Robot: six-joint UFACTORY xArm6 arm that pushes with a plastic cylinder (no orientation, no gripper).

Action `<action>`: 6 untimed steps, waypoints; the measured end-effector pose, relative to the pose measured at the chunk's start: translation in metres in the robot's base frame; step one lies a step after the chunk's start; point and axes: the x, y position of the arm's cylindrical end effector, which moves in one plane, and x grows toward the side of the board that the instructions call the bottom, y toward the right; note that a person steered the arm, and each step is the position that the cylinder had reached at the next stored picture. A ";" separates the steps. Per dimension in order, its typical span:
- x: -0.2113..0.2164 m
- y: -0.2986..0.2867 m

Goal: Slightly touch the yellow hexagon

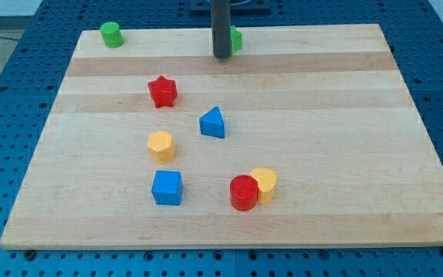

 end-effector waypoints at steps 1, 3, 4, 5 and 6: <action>0.023 0.000; 0.025 -0.060; 0.041 -0.136; 0.067 -0.216; 0.128 -0.240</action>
